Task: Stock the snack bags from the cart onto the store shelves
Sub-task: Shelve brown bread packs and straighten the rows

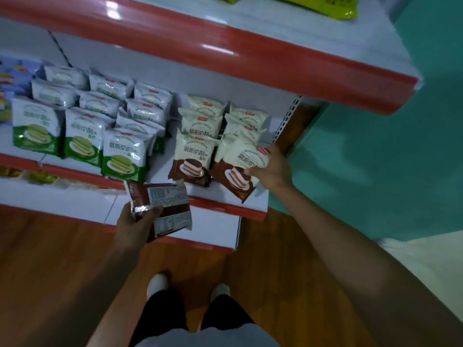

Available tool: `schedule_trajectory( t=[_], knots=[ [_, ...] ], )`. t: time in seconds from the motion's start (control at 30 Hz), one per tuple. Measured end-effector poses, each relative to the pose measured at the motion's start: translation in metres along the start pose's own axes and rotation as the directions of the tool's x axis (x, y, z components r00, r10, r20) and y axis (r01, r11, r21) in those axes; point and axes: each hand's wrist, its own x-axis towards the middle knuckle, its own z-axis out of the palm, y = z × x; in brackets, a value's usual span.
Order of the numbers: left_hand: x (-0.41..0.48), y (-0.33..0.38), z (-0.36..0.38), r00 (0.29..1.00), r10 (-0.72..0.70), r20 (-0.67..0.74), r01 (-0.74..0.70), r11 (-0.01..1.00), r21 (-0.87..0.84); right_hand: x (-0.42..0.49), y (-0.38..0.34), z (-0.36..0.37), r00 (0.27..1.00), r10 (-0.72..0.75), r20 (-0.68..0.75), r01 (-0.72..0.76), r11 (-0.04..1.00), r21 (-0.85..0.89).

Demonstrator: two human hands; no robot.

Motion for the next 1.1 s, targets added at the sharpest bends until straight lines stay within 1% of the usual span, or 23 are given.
schedule_trajectory(
  t=[0.07,0.13,0.17,0.23,0.37,0.47,0.57,0.7,0.83,0.9,1.1],
  knots=[
    [-0.007,-0.007,0.003,1.000,-0.015,-0.012,0.015,1.000,-0.019,0.012,-0.006,0.016,0.992,-0.110,0.064,0.120,0.979,-0.168],
    [-0.013,-0.010,0.009,1.000,-0.015,-0.020,0.014,1.000,-0.020,0.020,-0.010,0.029,0.978,-0.165,0.127,0.197,0.933,-0.300],
    [-0.015,-0.012,0.012,1.000,-0.016,-0.020,0.016,1.000,-0.021,0.023,-0.010,0.034,0.972,-0.180,0.152,0.222,0.915,-0.336],
    [-0.018,-0.015,0.019,0.999,-0.030,-0.012,0.030,0.999,-0.022,0.028,-0.007,0.042,0.966,-0.189,0.175,0.241,0.901,-0.360],
    [-0.019,-0.027,0.028,0.998,-0.057,0.026,0.057,0.998,-0.025,0.038,0.002,0.049,0.966,-0.162,0.201,0.227,0.906,-0.358],
    [-0.020,-0.035,0.031,0.995,-0.091,0.047,0.093,0.995,-0.023,0.039,0.010,0.054,0.961,-0.166,0.219,0.245,0.878,-0.411],
    [-0.019,-0.040,0.027,0.992,-0.121,0.044,0.122,0.992,-0.034,0.034,0.017,0.060,0.957,-0.220,0.190,0.289,0.790,-0.541],
    [-0.017,-0.043,0.017,0.991,-0.135,0.022,0.135,0.990,-0.028,0.028,0.022,0.070,0.963,-0.253,0.090,0.256,0.769,-0.586],
    [-0.015,-0.038,0.010,0.991,-0.129,0.034,0.130,0.991,-0.038,0.023,0.027,0.077,0.961,-0.270,0.057,0.243,0.729,-0.640],
    [-0.014,-0.035,0.010,0.992,-0.118,0.037,0.119,0.992,-0.032,0.021,0.030,0.081,0.960,-0.275,0.041,0.236,0.729,-0.642],
    [-0.013,-0.032,0.011,0.995,-0.095,0.026,0.095,0.995,-0.028,0.012,0.033,0.074,0.968,-0.250,0.008,0.206,0.776,-0.596]
  ],
)
